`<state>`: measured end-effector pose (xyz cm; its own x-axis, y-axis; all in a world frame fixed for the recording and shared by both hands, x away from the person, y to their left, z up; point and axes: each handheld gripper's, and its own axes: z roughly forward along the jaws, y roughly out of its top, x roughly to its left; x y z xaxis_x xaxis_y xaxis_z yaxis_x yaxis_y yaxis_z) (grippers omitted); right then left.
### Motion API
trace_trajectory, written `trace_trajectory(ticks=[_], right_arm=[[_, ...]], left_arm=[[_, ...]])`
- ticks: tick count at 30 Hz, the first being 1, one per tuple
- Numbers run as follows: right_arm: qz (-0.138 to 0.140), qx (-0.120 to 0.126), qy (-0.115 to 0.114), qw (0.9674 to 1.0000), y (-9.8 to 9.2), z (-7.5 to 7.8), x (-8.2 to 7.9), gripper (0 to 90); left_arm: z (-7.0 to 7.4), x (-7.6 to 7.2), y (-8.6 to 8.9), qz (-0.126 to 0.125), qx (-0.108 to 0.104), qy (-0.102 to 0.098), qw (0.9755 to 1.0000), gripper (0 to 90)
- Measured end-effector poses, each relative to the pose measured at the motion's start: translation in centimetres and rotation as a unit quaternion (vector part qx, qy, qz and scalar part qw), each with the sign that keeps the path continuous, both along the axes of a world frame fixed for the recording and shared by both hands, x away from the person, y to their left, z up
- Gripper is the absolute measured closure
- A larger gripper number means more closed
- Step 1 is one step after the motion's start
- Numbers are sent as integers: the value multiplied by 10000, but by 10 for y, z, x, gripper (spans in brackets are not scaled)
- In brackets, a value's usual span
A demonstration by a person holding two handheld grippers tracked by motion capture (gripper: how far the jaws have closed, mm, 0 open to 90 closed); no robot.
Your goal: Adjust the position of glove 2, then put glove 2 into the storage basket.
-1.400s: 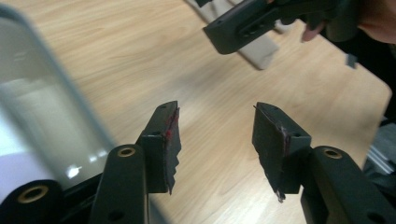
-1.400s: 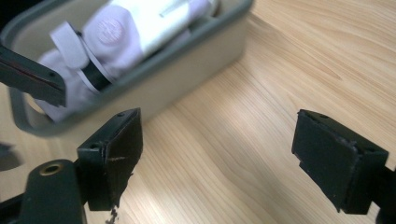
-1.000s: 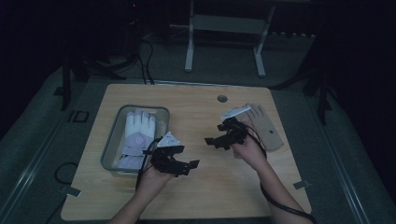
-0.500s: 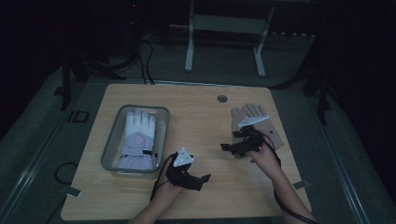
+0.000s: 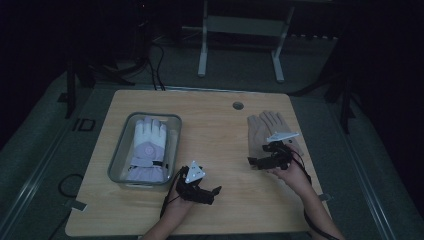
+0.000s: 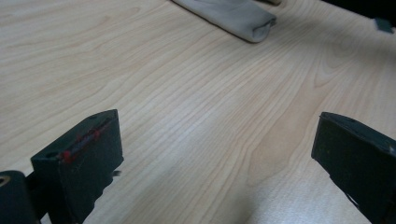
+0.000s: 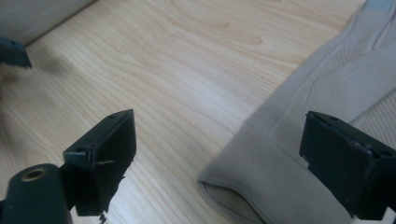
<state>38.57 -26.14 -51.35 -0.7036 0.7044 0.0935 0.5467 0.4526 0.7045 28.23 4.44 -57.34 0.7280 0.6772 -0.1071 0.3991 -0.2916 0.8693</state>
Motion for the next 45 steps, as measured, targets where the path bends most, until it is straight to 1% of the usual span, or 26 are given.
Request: trace_trajectory(ticks=[2, 3, 5, 6, 7, 8, 10, 11, 13, 15, 16, 17, 20, 21, 23, 28, 30, 32, 34, 38, 40, 41, 44, 45], right_arm=[[-66, -17, -56, 10000, -4, -1, 0, 132], [-71, 5, -35, 10000, -6, -1, 0, 135], [-133, 8, -54, 9999, -10, -2, 0, 145], [-135, 35, -32, 9999, -13, -3, 0, 147], [-144, 23, -60, 9999, -15, -3, 1, 148], [-174, -1, -93, 9998, -17, -3, 1, 157], [-197, 21, -105, 9997, -21, -3, 3, 171], [-233, 23, -125, 9996, -23, -3, 4, 177], [-237, 36, -137, 9996, -26, -3, 7, 177], [-270, 27, -197, 9994, -27, -2, 11, 187], [-259, 26, -223, 9994, -28, -1, 14, 192], [-288, 12, -271, 9992, -29, -1, 17, 195], [-334, 0, -295, 9990, -29, 1, 29, 219], [-392, -30, -312, 9987, -29, 1, 33, 224], [-425, -48, -292, 9987, -28, 0, 41, 225], [-559, -154, -193, 9981, -26, -7, 62, 249], [-565, -252, -173, 9979, -23, -11, 68, 249], [-573, -294, -143, 9978, -21, -16, 74, 249], [-593, -368, -141, 9975, -19, -21, 79, 256], [-572, -582, -183, 9965, -15, -31, 85, 269], [-562, -702, -133, 9959, -13, -38, 87, 270], [-548, -691, -201, 9959, -13, -39, 86, 288], [-580, -695, -270, 9955, -12, -39, 85, 341], [-600, -689, -285, 9954, -12, -39, 84, 383]], left_arm=[[0, 0, 1, 33, -50, -11, 10000, 20], [0, 0, 1, 27, -63, -4, 10000, 20], [0, -1, 4, 106, -135, -18, 9999, 20], [0, -1, 5, 115, -150, -5, 9998, 20], [1, -1, 5, 102, -192, -23, 9998, 20], [1, -1, 6, 121, -188, -57, 9997, 21], [2, -2, 7, 189, -111, -170, 9996, 20], [1, -2, 7, 211, -119, -176, 9996, 20], [1, -1, 9, 205, -174, -104, 9996, 21], [0, -1, 10, 227, -185, -122, 9995, 21], [0, -1, 10, 223, -152, -128, 9996, 21], [-1, -1, 10, 240, -159, -167, 9994, 21], [-1, -2, 9, 244, -132, -211, 9994, 21], [-1, -2, 9, 223, -129, -239, 9994, 20], [-1, -3, 8, 198, -86, -265, 9994, 21], [-2, -4, 7, 156, -109, -253, 9995, 21], [-2, -4, 7, 156, -100, -268, 9995, 20], [-1, -4, 7, 152, -73, -269, 9995, 21], [-1, -5, 7, 141, -90, -286, 9995, 21], [-1, -6, 7, 141, -99, -369, 9992, 21], [-1, -6, 7, 136, -79, -367, 9992, 20], [-1, -6, 6, 129, -89, -369, 9992, 21], [-1, -7, 6, 128, -118, -381, 9991, 20], [-1, -7, 6, 130, -128, -373, 9991, 20]])
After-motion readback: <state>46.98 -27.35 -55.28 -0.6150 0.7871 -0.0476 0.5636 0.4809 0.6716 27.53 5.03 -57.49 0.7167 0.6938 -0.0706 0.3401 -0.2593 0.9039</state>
